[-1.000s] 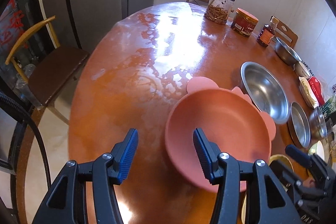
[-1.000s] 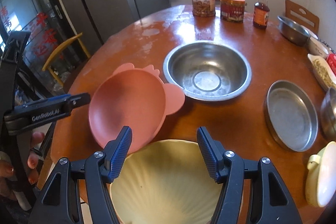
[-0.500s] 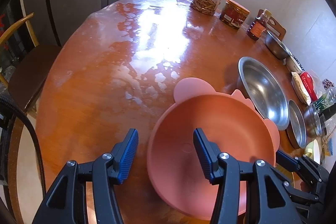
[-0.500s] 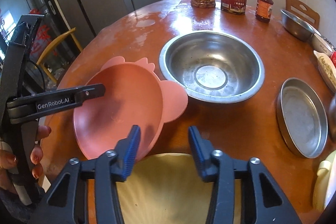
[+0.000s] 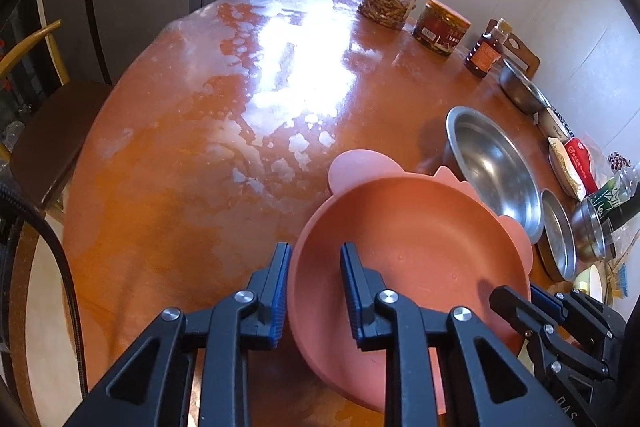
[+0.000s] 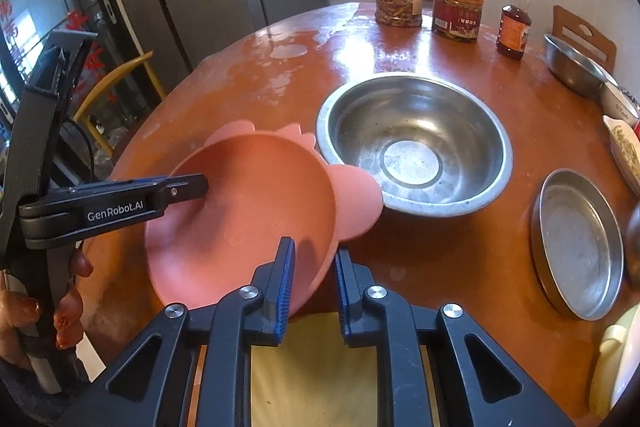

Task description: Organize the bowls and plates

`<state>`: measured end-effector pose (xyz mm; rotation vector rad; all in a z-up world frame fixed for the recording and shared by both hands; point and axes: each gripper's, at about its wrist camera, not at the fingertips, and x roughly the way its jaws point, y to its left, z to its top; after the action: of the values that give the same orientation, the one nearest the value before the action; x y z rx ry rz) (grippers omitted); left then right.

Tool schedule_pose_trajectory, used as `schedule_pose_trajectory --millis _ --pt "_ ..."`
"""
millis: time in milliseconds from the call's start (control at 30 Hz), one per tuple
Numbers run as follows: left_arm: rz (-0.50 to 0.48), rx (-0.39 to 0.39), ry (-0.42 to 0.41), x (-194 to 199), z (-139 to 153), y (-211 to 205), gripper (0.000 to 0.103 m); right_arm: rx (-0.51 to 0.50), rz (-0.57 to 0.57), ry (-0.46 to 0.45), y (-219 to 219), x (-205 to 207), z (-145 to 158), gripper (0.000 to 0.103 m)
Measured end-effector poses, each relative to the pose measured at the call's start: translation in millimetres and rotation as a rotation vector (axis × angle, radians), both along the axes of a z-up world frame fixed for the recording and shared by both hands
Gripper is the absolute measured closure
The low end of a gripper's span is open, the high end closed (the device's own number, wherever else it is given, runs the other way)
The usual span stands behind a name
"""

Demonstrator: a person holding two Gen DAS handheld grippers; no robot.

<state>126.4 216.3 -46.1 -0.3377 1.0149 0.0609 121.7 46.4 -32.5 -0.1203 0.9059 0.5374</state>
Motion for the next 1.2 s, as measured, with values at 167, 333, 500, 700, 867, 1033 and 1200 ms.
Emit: schedule_pose_trajectory --millis 167,333,500,700,867,1033,1200 --pt "0.005 0.013 -0.037 -5 16 -1 0.077 0.027 0.000 -0.023 -3 -2 10 0.086" --pt "0.005 0.021 -0.062 -13 29 -7 0.077 0.049 0.003 -0.035 -10 -5 20 0.086" --pt "-0.002 0.019 -0.083 -25 41 -20 0.077 0.061 0.002 -0.042 -22 -15 29 0.086" --pt "-0.019 0.016 -0.101 -36 51 -42 0.077 0.070 -0.006 -0.043 -46 -26 37 0.086" --pt "-0.049 0.015 -0.095 -47 54 -64 0.077 0.074 -0.017 -0.045 -68 -40 39 0.086" --pt "-0.083 0.012 -0.091 -61 56 -87 0.077 0.065 -0.016 -0.038 -94 -53 35 0.086" --pt "-0.097 0.017 -0.074 -75 53 -106 0.077 0.054 -0.011 -0.031 -110 -64 30 0.086"
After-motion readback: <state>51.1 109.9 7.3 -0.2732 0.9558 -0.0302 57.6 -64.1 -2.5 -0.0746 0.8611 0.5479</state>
